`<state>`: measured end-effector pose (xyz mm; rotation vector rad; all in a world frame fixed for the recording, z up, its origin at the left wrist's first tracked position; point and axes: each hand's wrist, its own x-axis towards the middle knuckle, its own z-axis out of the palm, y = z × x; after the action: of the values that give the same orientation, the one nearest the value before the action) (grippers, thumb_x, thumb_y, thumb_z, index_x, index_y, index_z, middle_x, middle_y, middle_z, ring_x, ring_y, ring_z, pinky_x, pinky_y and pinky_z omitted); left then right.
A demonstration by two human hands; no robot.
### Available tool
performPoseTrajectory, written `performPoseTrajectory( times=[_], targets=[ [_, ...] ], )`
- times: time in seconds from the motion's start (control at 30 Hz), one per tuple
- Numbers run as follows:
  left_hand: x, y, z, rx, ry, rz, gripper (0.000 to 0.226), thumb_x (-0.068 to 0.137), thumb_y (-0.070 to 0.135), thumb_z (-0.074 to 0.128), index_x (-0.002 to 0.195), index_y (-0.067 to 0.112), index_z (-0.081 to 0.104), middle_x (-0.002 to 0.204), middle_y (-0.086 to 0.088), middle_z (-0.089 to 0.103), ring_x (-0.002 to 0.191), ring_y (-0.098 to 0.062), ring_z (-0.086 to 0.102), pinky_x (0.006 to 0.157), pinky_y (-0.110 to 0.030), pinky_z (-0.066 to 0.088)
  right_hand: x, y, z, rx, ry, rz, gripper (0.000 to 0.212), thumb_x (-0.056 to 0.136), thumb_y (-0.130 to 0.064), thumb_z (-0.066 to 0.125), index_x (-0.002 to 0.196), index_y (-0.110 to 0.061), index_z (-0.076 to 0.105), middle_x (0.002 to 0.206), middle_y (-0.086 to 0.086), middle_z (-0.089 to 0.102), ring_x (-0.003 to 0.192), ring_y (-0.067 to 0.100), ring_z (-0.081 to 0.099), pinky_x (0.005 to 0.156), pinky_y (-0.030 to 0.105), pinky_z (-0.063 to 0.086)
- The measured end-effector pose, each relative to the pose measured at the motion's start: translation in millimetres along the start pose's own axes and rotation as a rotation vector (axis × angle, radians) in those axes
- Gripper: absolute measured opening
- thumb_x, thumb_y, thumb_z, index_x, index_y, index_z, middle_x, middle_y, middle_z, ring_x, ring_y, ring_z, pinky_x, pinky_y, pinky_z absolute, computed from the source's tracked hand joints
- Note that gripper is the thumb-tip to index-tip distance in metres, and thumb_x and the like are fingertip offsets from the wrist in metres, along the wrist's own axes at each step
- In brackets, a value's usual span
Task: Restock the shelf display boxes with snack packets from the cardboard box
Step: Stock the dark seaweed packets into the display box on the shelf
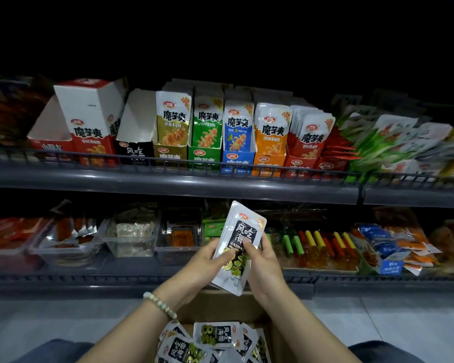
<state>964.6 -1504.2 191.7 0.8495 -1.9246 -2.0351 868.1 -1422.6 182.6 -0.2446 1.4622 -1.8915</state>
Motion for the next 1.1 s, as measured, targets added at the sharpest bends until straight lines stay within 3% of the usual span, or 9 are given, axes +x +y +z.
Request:
performPoseTrajectory(
  times=[0.17, 0.33, 0.4, 0.5, 0.6, 0.73, 0.83, 1.0, 1.1],
  targets=[
    [-3.8, 3.9, -8.0, -0.033, -0.105, -0.035, 0.031, 0.096, 0.044, 0.046, 0.126, 0.049, 0.043, 0.134, 0.012, 0.048, 0.113, -0.02, 0.059, 0.067, -0.04, 0.059, 0.4, -9.1, 11.1, -0.138, -0.031, -0.169, 0.05, 0.095, -0.005, 0.052, 0.135, -0.031, 0.036, 0.117, 0.002, 0.064, 0.106, 0.015, 0.062, 0.083, 0.026, 0.051],
    [-2.6, 19.1, -20.0, 0.012, -0.033, 0.095, 0.026, 0.098, 0.034, 0.045, 0.124, 0.034, 0.048, 0.109, 0.006, 0.065, 0.085, -0.009, 0.069, 0.06, -0.033, 0.059, 12.1, -48.1, 12.1, -0.37, -0.204, -0.366, 0.094, 0.087, -0.003, 0.064, 0.146, -0.044, 0.003, 0.124, 0.0, 0.062, 0.106, 0.012, 0.065, 0.09, 0.029, 0.053],
    [-2.5, 27.5, -29.7, 0.029, -0.028, 0.147, 0.021, 0.098, 0.034, 0.046, 0.118, 0.037, 0.05, 0.105, 0.009, 0.067, 0.081, -0.008, 0.069, 0.057, -0.031, 0.057, 17.4, -71.3, 17.2, -0.49, -0.296, -0.412, 0.096, 0.084, -0.004, 0.068, 0.145, -0.046, 0.007, 0.125, 0.0, 0.06, 0.104, 0.013, 0.066, 0.088, 0.032, 0.055],
    [-4.6, 45.5, -47.2, 0.038, -0.042, 0.218, 0.022, 0.096, 0.036, 0.047, 0.117, 0.037, 0.052, 0.103, 0.008, 0.068, 0.081, -0.008, 0.069, 0.056, -0.031, 0.054, 21.1, -104.4, 39.1, -0.711, -0.432, -0.467, 0.071, 0.086, -0.013, 0.068, 0.14, -0.04, 0.03, 0.132, -0.001, 0.052, 0.106, 0.013, 0.064, 0.086, 0.035, 0.056],
    [-6.0, 68.6, -67.3, 0.03, 0.003, 0.296, 0.023, 0.096, 0.035, 0.047, 0.119, 0.034, 0.05, 0.103, 0.008, 0.069, 0.076, -0.006, 0.069, 0.052, -0.029, 0.054, 23.4, -135.2, 72.1, -0.825, -0.497, -0.506, 0.055, 0.089, -0.016, 0.065, 0.131, -0.033, 0.034, 0.121, 0.0, 0.055, 0.097, 0.011, 0.066, 0.077, 0.03, 0.058],
    [-5.5, 104.5, -104.4, 0.139, 0.083, 0.456, 0.03, 0.094, 0.051, 0.047, 0.123, 0.046, 0.044, 0.113, 0.011, 0.066, 0.093, -0.008, 0.067, 0.065, -0.038, 0.057, 32.3, -177.9, 120.7, -0.983, -0.629, -0.492, 0.069, 0.083, -0.009, 0.071, 0.13, -0.03, 0.024, 0.112, 0.006, 0.062, 0.093, 0.017, 0.069, 0.077, 0.034, 0.059],
    [-3.7, 131.0, -132.3, 0.21, 0.134, 0.522, 0.03, 0.098, 0.04, 0.041, 0.127, 0.047, 0.038, 0.111, 0.009, 0.065, 0.079, -0.004, 0.064, 0.052, -0.025, 0.048, 41.6, -200.8, 154.3, -0.99, -0.687, -0.498, 0.076, 0.077, -0.001, 0.074, 0.128, -0.031, 0.026, 0.111, 0.008, 0.062, 0.092, 0.02, 0.07, 0.073, 0.037, 0.06],
    [4.2, 162.3, -166.1, 0.289, 0.281, 0.624, 0.016, 0.098, 0.041, 0.041, 0.112, 0.045, 0.044, 0.101, 0.006, 0.066, 0.065, 0.0, 0.056, 0.05, -0.021, 0.046, 60.2, -215.0, 202.2, -0.928, -0.687, -0.588, 0.08, 0.073, 0.0, 0.078, 0.132, -0.027, 0.03, 0.108, 0.012, 0.066, 0.09, 0.024, 0.07, 0.07, 0.041, 0.06],
    [12.4, 163.0, -181.9, 0.261, 0.412, 0.682, 0.039, 0.089, 0.052, 0.042, 0.126, 0.041, 0.041, 0.118, 0.015, 0.059, 0.088, 0.007, 0.059, 0.07, -0.022, 0.053, 77.3, -221.0, 218.2, -0.945, -0.676, -0.593, 0.079, 0.072, -0.002, 0.078, 0.132, -0.027, 0.031, 0.106, 0.008, 0.067, 0.09, 0.023, 0.07, 0.071, 0.04, 0.06]
  ],
)
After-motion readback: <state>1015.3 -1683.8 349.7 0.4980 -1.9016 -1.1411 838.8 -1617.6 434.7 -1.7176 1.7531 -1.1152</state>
